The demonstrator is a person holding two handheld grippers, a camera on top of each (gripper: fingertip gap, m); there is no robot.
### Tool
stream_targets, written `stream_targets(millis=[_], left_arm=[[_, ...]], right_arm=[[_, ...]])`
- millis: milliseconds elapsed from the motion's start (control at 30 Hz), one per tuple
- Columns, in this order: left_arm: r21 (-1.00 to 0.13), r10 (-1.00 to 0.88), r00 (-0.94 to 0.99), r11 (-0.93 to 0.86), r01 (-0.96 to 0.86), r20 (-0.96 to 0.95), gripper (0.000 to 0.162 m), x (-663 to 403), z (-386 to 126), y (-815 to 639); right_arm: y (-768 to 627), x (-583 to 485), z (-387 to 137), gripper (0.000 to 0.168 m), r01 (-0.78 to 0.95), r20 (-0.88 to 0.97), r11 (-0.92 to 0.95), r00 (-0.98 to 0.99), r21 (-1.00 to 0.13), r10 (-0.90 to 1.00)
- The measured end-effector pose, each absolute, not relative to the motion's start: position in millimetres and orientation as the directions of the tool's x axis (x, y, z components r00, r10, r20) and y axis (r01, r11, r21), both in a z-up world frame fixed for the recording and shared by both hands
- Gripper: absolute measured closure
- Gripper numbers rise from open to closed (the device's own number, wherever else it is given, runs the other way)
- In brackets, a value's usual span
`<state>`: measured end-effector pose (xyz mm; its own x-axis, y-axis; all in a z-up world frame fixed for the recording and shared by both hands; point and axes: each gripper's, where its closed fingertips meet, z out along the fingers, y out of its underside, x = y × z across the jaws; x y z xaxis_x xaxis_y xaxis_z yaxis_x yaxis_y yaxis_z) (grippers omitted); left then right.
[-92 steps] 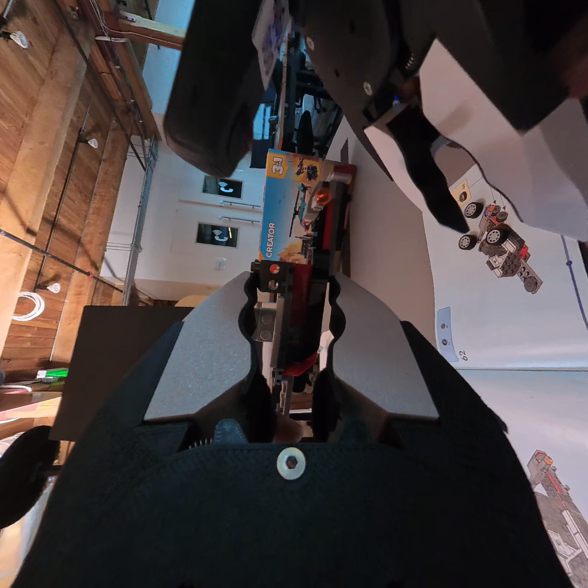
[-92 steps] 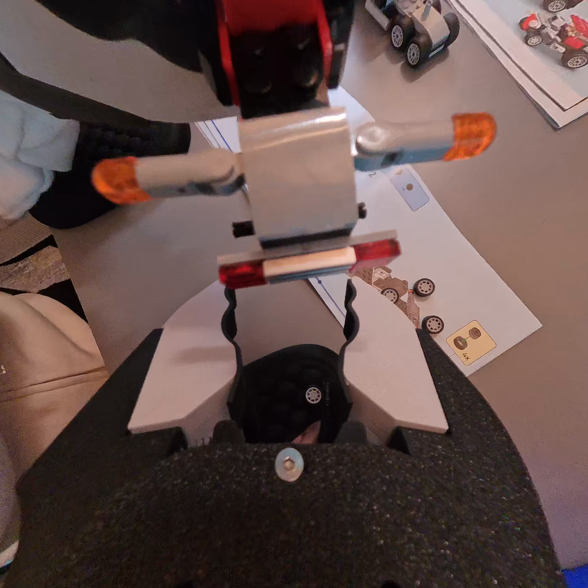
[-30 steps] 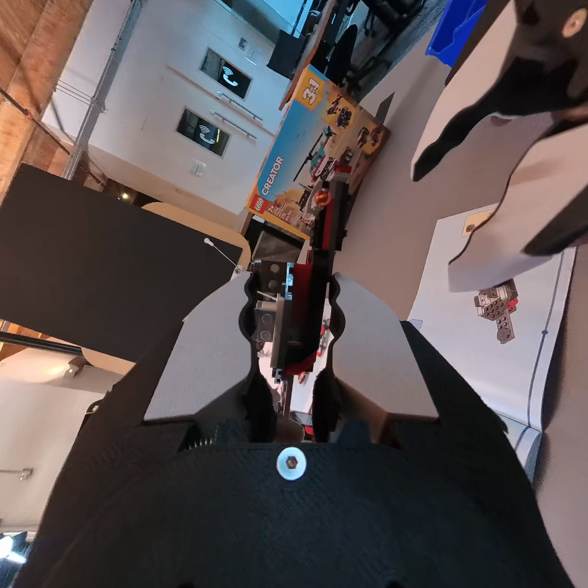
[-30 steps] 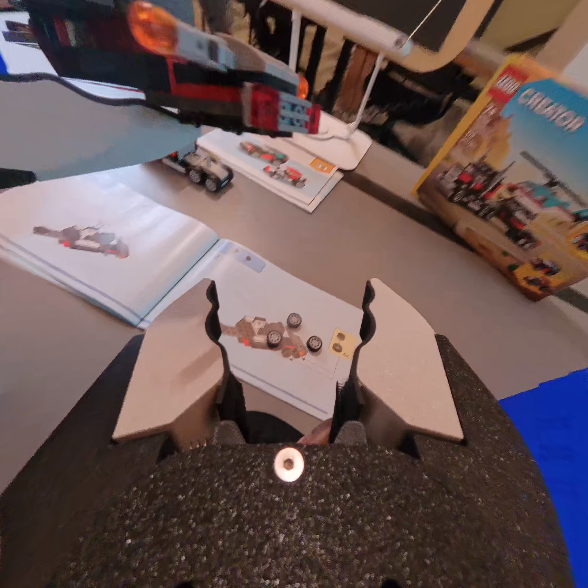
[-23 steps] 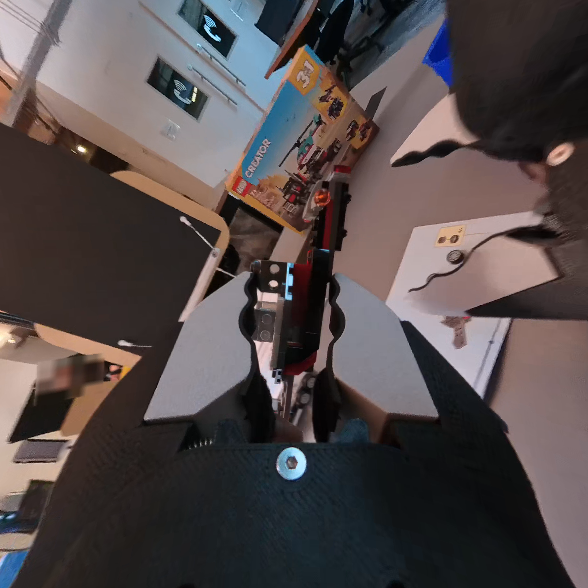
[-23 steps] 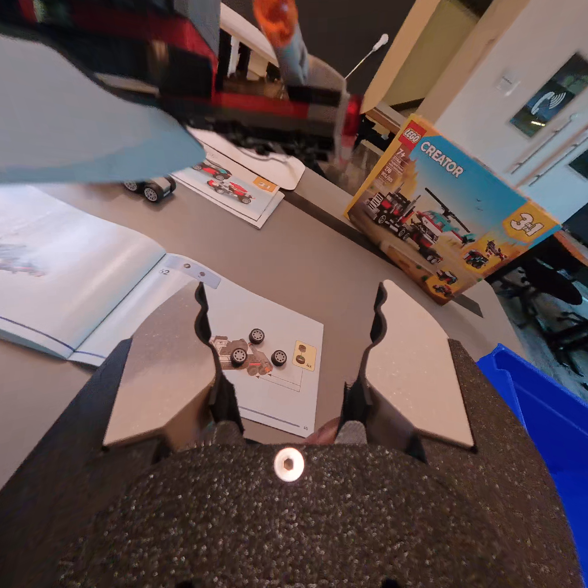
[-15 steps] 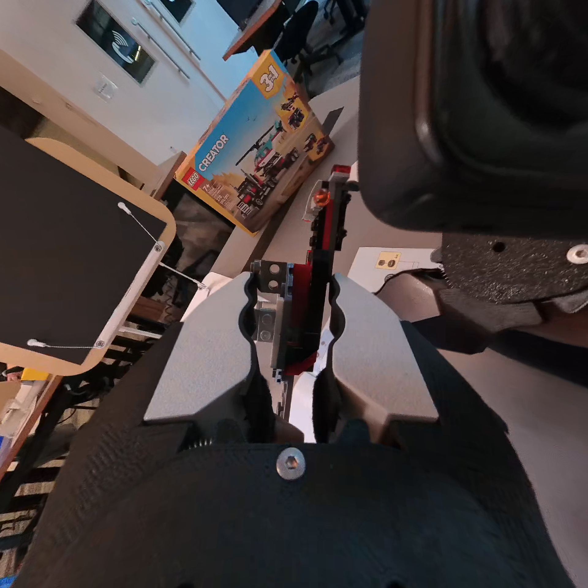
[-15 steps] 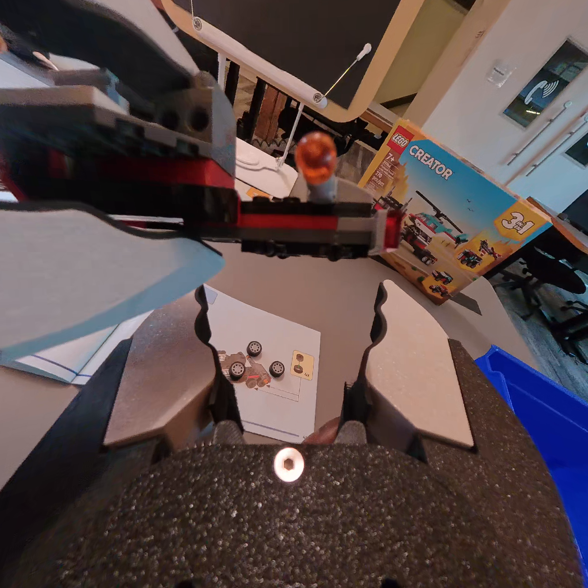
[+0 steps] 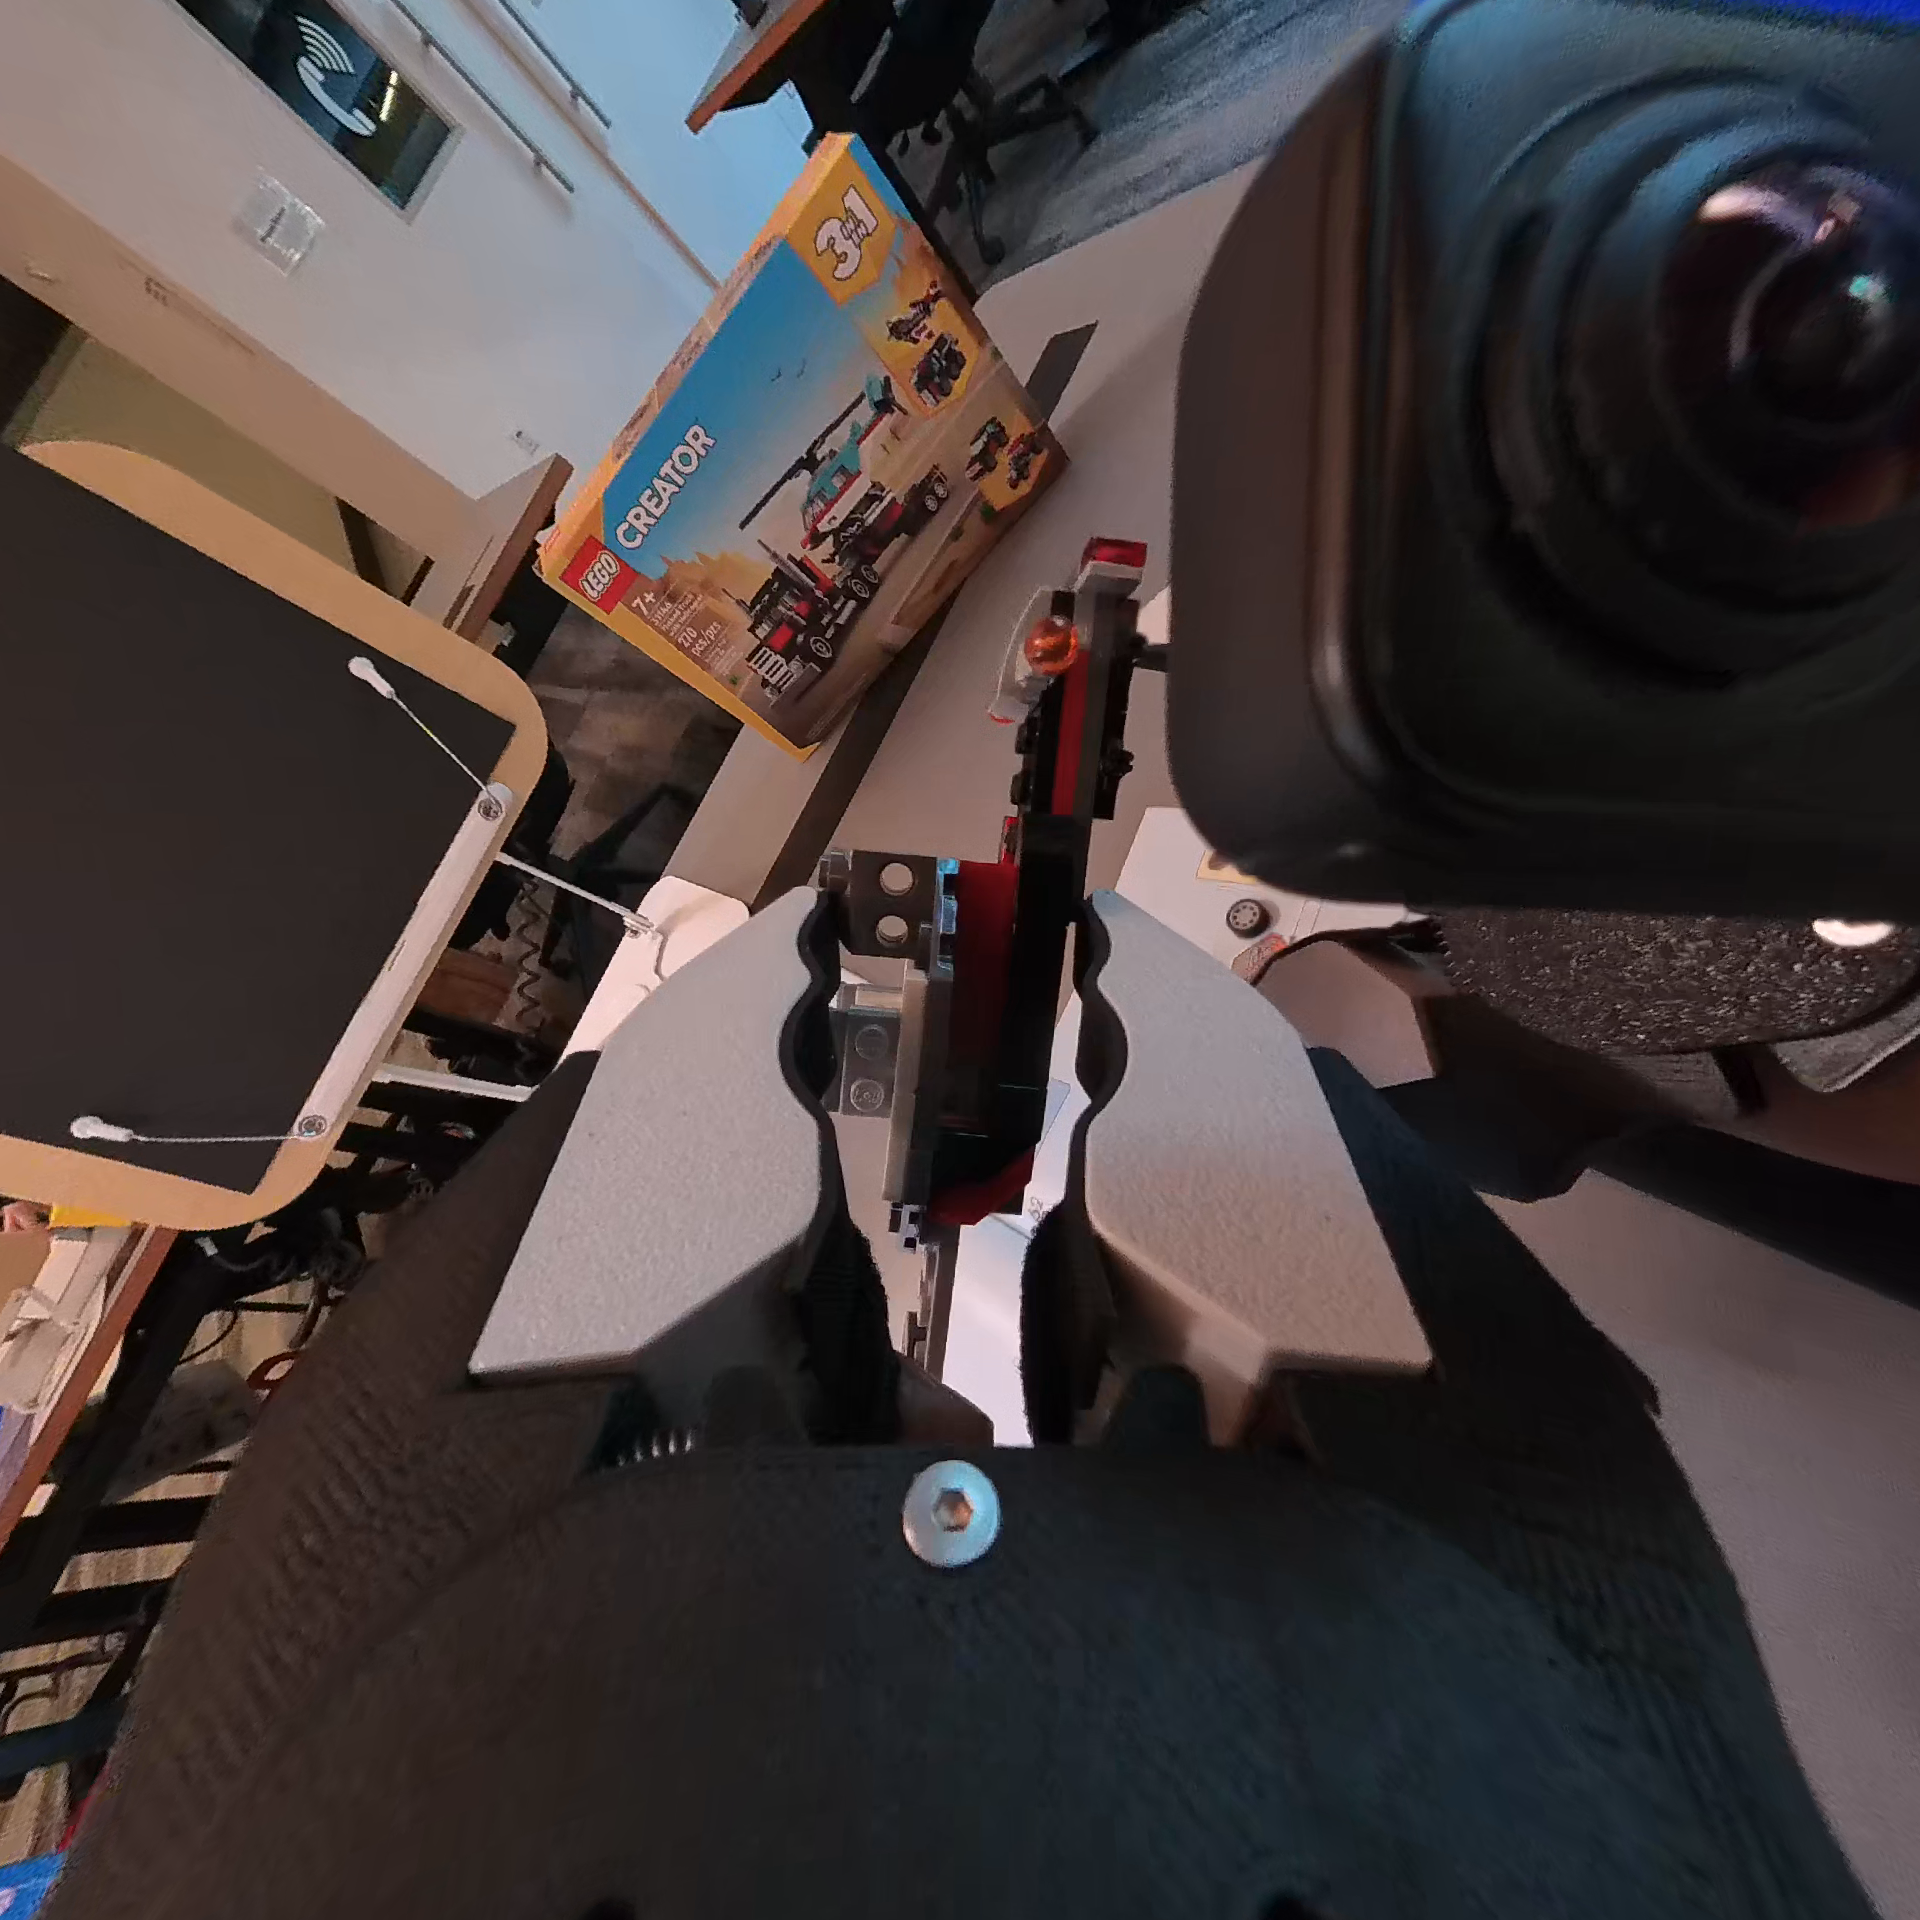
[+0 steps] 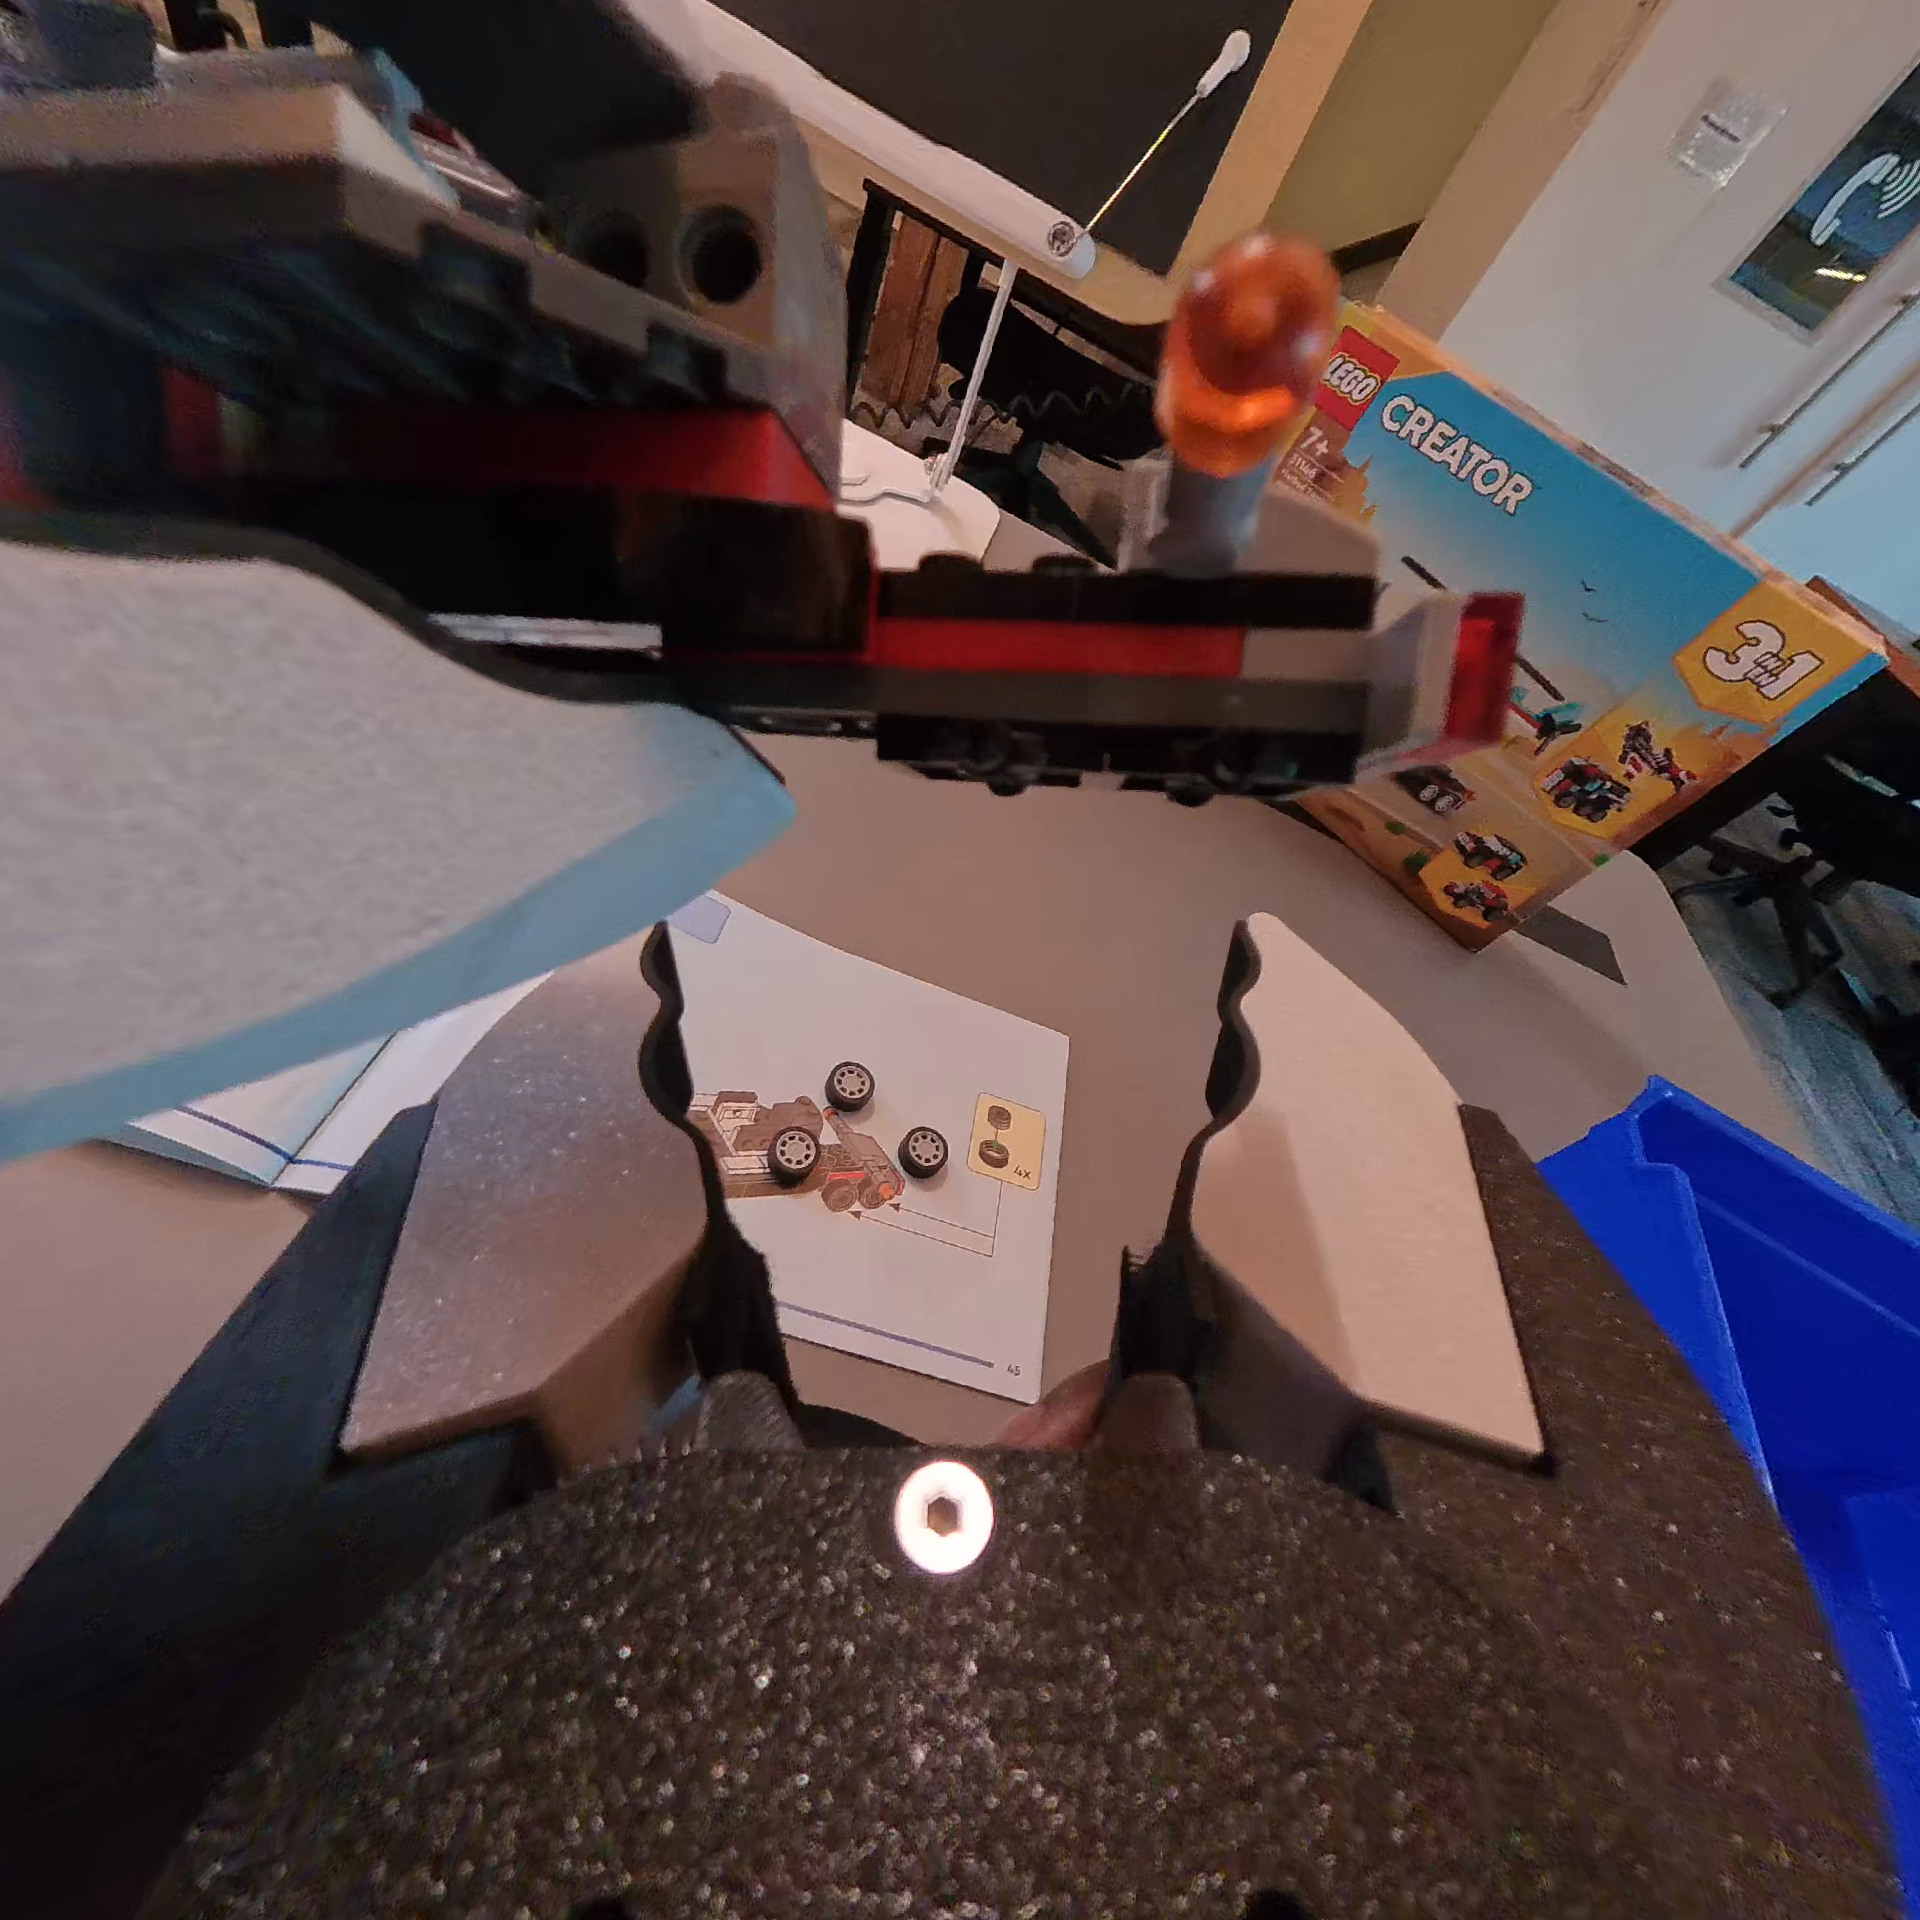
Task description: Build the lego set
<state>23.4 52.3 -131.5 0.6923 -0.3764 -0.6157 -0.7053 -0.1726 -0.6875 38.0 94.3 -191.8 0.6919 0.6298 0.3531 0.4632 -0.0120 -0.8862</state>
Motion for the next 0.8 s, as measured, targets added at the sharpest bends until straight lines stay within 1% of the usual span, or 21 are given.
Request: stream_targets(millis=[167,400,800], left_arm=[[-0.648,-0.402,0.656,-0.181,-0.740,-0.638,0.118,21.7,-135.5,54.5],[-0.456,-0.398,0.485,-0.172,-0.873,-0.779,0.118,10.0,-124.6,56.9],[-0.202,-0.305,0.241,-0.156,-0.967,-0.921,0.118,0.2,-96.4,61.1]], right_arm=[[92.4,36.4,-194.9,0.069,0.475,0.353,-0.020,0.680,-0.880,0.643],[92.5,35.2,-196.2,0.070,0.461,0.331,-0.034,0.683,-0.887,0.651],[92.8,35.7,-193.9,0.070,0.428,0.281,-0.060,0.686,-0.902,0.671]])
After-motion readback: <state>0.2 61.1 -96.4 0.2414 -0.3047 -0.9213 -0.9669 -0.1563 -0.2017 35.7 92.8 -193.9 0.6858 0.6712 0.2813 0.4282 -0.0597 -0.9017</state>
